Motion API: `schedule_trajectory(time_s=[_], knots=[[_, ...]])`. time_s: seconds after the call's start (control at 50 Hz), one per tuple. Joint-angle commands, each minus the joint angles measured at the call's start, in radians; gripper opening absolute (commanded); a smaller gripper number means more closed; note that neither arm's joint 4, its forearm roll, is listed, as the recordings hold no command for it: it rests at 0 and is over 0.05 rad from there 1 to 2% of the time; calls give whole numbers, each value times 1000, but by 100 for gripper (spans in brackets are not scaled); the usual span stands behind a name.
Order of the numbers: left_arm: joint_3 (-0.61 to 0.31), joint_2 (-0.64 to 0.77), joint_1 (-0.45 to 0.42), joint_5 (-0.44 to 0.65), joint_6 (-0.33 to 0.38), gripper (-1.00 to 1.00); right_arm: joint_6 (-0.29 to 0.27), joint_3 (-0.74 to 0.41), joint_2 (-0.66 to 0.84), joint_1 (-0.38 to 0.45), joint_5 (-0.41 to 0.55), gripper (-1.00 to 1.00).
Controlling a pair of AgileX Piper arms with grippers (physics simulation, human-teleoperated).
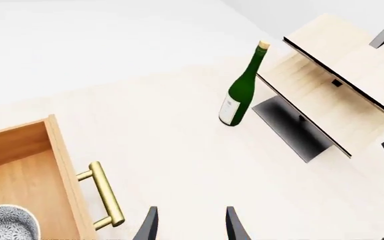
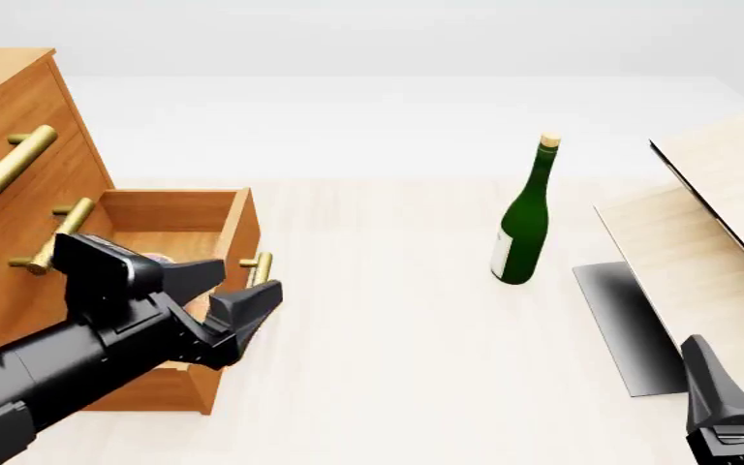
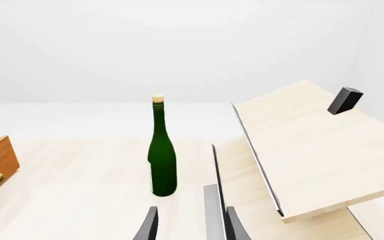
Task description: Put the bowl in the bottom drawer of the cabinet and close it.
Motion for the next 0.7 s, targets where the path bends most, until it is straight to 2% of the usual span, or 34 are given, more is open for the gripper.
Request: schedule_trajectory(time_s=[0.02,0.7], knots=[[12,39,-24,-25,-54,100,0,0,0,0,0,100],[44,222,-27,-128,-183,100,0,0,0,0,0,100]])
